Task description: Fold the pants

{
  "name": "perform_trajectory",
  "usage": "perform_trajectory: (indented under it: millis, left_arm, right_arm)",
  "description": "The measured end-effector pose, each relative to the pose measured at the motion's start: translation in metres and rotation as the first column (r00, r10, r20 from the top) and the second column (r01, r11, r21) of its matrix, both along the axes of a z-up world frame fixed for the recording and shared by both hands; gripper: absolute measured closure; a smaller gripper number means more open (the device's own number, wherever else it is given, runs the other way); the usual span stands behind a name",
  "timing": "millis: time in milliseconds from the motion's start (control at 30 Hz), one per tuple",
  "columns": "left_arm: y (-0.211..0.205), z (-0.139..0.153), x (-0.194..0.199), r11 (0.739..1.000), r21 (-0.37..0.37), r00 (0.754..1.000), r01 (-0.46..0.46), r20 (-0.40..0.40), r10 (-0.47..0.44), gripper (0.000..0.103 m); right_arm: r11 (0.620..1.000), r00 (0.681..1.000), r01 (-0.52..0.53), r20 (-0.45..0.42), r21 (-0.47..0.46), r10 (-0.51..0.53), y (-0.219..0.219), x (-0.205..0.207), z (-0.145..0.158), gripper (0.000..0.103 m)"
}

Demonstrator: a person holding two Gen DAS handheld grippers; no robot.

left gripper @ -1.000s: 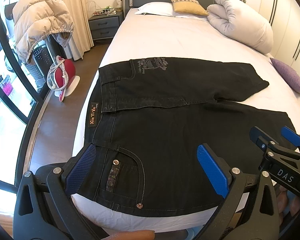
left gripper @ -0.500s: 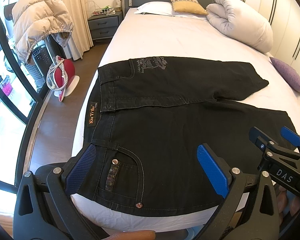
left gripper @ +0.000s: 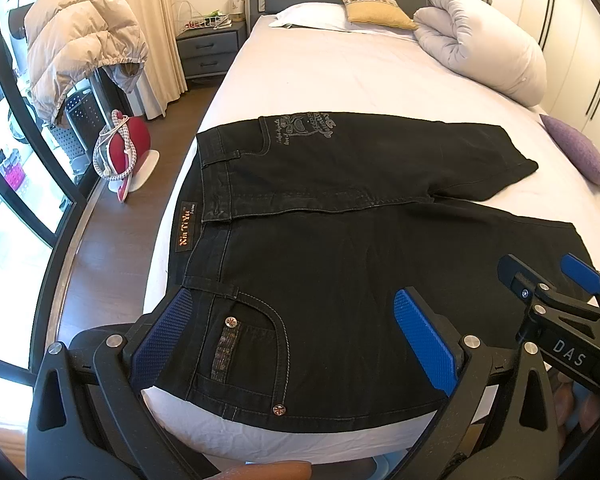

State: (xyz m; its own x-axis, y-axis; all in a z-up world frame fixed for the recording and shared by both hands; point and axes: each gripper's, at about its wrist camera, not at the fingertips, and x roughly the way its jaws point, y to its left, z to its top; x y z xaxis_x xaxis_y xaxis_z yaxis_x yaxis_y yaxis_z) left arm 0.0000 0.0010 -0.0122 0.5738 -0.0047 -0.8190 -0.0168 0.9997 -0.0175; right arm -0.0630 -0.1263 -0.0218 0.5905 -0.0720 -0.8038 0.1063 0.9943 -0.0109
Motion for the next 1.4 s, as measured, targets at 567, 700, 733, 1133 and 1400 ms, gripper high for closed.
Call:
perform_trajectory:
  millis: [567, 700, 733, 1133, 1400]
  left_arm:
    - [0.000, 0.000, 0.000, 1.000, 0.001, 1.000, 0.000, -0.001, 0.000, 0.000]
    - [0.001, -0.002, -0.001, 1.000, 0.010, 1.000, -0.003, 0.006, 0.003, 0.000]
    - [0.002, -0.002, -0.001, 1.000, 0.014, 1.000, -0.004, 0.009, 0.004, 0.000]
    - [-0.001, 0.007, -0.002, 0.996, 0.078, 0.990, 0.050, 0.129, -0.060, 0.000]
    - [0.016, 0.004, 0.023, 0.991, 0.083, 0.979, 0.102, 0.169, -0.115, 0.000]
  right_arm:
    - [1.000, 1.000, -0.002, -0.008, 0.003, 0.002, 0.002, 0.000, 0.000, 0.000]
    - [1.000, 1.000, -0.002, -0.010, 0.003, 0.002, 0.002, 0.000, 0.000, 0.000]
    - [1.000, 1.000, -0.002, -0.011, 0.003, 0.002, 0.002, 0.000, 0.000, 0.000]
    - [1.000, 1.000, 0.005, -0.009, 0.022, -0.005, -0.008, 0.008, -0.001, 0.000]
    - [0.998, 0.999, 0.007, 0.048, 0.058, -0.009, -0.030, 0.032, 0.006, 0.000]
